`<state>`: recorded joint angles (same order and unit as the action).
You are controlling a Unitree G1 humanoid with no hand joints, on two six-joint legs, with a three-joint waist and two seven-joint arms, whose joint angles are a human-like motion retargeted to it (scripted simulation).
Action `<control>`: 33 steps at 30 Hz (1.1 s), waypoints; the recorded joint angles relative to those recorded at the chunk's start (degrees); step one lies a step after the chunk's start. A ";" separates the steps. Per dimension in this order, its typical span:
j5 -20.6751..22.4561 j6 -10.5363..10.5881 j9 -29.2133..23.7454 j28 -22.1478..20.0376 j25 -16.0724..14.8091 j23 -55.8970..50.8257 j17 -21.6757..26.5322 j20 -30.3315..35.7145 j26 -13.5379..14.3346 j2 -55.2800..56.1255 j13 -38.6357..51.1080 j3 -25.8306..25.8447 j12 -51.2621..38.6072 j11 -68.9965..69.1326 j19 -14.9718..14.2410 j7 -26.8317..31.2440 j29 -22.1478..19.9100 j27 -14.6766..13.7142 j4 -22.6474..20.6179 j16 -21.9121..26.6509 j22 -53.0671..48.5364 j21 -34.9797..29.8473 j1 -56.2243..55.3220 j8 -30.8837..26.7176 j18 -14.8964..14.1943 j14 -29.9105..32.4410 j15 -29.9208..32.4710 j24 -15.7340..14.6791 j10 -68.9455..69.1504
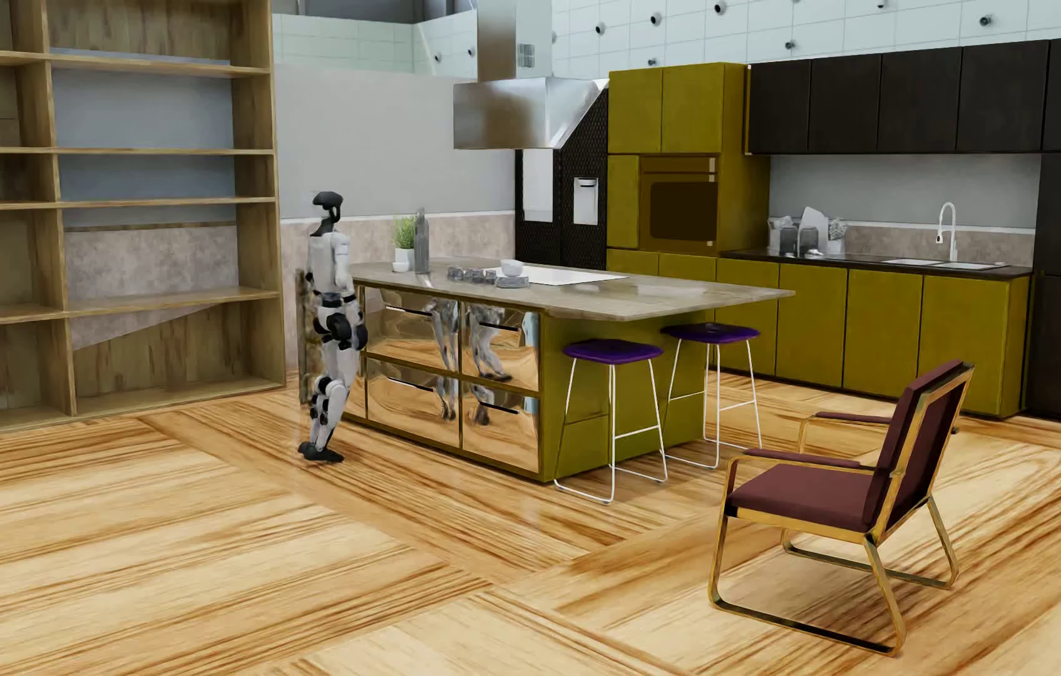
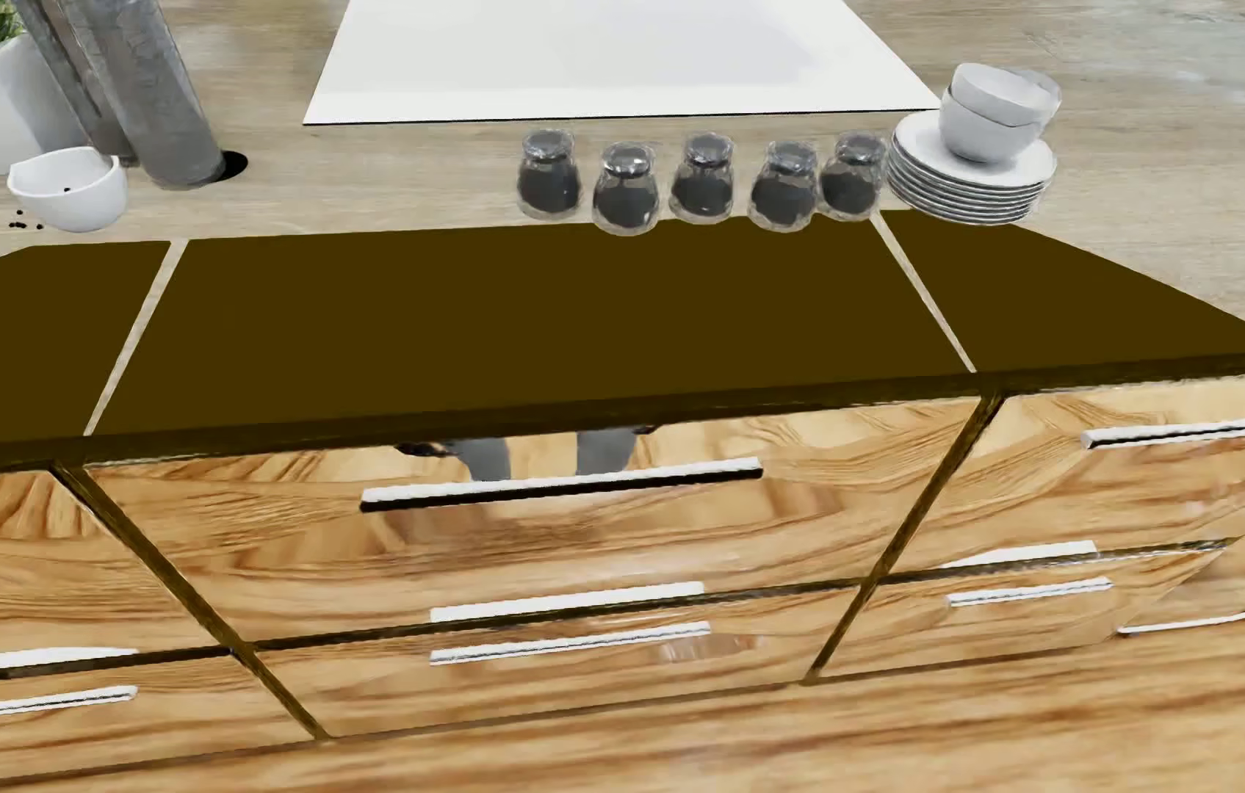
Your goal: Move towards the corner
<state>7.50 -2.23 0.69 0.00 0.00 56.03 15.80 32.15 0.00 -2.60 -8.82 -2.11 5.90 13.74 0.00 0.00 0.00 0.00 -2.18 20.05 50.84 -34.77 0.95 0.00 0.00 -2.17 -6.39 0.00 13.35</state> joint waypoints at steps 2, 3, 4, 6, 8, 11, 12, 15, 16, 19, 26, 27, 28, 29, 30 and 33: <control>-0.12 0.01 0.09 0.00 0.00 -0.04 0.00 1.07 0.00 -0.30 0.66 -0.18 -0.63 -0.14 0.00 0.00 0.00 0.00 -0.06 -0.02 0.39 -0.38 0.67 0.00 0.00 -0.23 -0.13 0.00 -0.46; 0.02 -0.20 0.11 0.00 0.00 -0.58 0.00 2.12 0.00 -0.66 0.64 -0.09 -0.45 -0.34 0.00 0.00 0.00 0.00 0.05 0.26 0.07 -1.25 1.08 0.00 0.00 -0.41 -0.08 0.00 -0.61; 0.18 -0.02 0.26 0.00 0.00 -0.49 0.07 2.78 0.00 -0.10 1.09 0.02 -0.92 -0.25 0.00 0.00 0.00 0.00 0.20 0.09 0.28 -1.45 0.50 0.00 0.00 -0.40 -0.09 0.00 -0.51; -0.14 -0.11 -0.05 0.00 0.00 -0.77 0.01 3.87 0.00 -1.01 1.08 0.06 -0.93 -0.53 0.00 0.00 0.00 0.00 -0.23 -0.20 0.54 -2.27 1.63 0.00 0.00 -0.72 -0.01 0.00 -0.92; 0.15 0.08 0.06 0.00 0.00 -0.76 -0.01 3.96 0.00 -0.73 1.23 0.02 -0.84 -0.46 0.00 0.00 0.00 0.00 0.07 -0.40 0.27 -2.79 1.37 0.00 0.00 -0.70 0.00 0.00 -0.87; 0.06 0.11 0.14 0.00 0.00 -0.55 -0.12 3.91 0.00 -0.32 1.22 -0.06 -0.68 -0.21 0.00 0.00 0.00 0.00 -0.01 -0.48 0.31 -3.10 0.97 0.00 0.00 -0.55 -0.02 0.00 -0.73; 0.05 0.08 0.13 0.00 0.00 -0.23 -0.38 4.38 0.00 -0.71 1.02 -0.07 -0.77 -0.51 0.00 0.00 0.00 0.00 0.06 -0.48 0.59 -2.77 1.29 0.00 0.00 -0.52 -0.01 0.00 -0.79; -0.01 0.03 -0.09 0.00 0.00 0.35 -0.29 3.25 0.00 -1.25 0.83 0.03 -0.55 -0.78 0.00 0.00 0.00 0.00 -0.12 -0.32 0.69 -2.18 1.74 0.00 0.00 -0.69 0.02 0.00 -0.86; 0.13 0.21 0.19 0.00 0.00 0.34 -0.20 3.09 0.00 -0.58 0.96 -0.09 -0.74 -0.54 0.00 0.00 0.00 0.00 -0.11 -0.39 0.78 -2.28 1.16 0.00 0.00 -0.66 0.08 0.00 -0.83; 0.08 0.17 0.21 0.00 0.00 0.40 -0.29 3.08 0.00 -0.67 1.11 -0.09 -0.82 -0.70 0.00 0.00 0.00 0.00 -0.12 -0.22 0.87 -2.42 1.19 0.00 0.00 -0.68 0.09 0.00 -0.88; -0.09 0.14 -0.26 0.00 0.00 0.64 -0.21 3.49 0.00 -1.64 1.03 0.31 -0.48 -1.08 0.00 0.00 0.00 0.00 -0.26 -0.51 0.58 -2.76 1.91 0.00 0.00 -0.82 0.20 0.00 -0.78; -0.05 0.28 0.12 0.00 0.00 0.88 -0.34 3.46 0.00 -0.92 1.13 0.10 -0.66 -0.71 0.00 0.00 0.00 0.00 -0.23 -0.73 0.65 -2.21 1.27 0.00 0.00 -0.72 0.12 0.00 -0.68; -0.11 0.30 0.12 0.00 0.00 1.04 -0.31 3.64 0.00 -1.04 1.09 0.07 -0.72 -0.72 0.00 0.00 0.00 0.00 -0.28 -0.71 0.71 -2.18 1.34 0.00 0.00 -0.71 0.09 0.00 -0.63; 0.00 0.34 0.30 0.00 0.00 1.13 -0.25 3.10 0.00 -1.07 1.14 0.22 -0.61 -0.87 0.00 0.00 0.00 0.00 -0.19 -0.78 0.64 -2.35 1.21 0.00 0.00 -0.84 0.15 0.00 -0.54; -0.14 0.24 0.33 0.00 0.00 1.38 -0.44 2.90 0.00 -0.91 1.21 0.11 -0.66 -0.47 0.00 0.00 0.00 0.00 -0.34 -0.79 0.69 -1.94 1.21 0.00 0.00 -0.88 0.01 0.00 -0.53; 0.01 0.31 0.55 0.00 0.00 1.86 -0.58 2.85 0.00 -0.95 1.26 0.54 -0.49 -0.43 0.00 0.00 0.00 0.00 -0.25 -0.84 0.77 -1.38 1.20 0.00 0.00 -0.96 -0.04 0.00 -0.50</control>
<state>7.52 -1.92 1.25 0.00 0.00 57.88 15.21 35.01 0.00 -3.55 -7.56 -1.57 5.42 13.30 0.00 0.00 0.00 0.00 -2.43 19.21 51.62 -36.14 2.15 0.00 0.00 -3.13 -6.44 0.00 12.84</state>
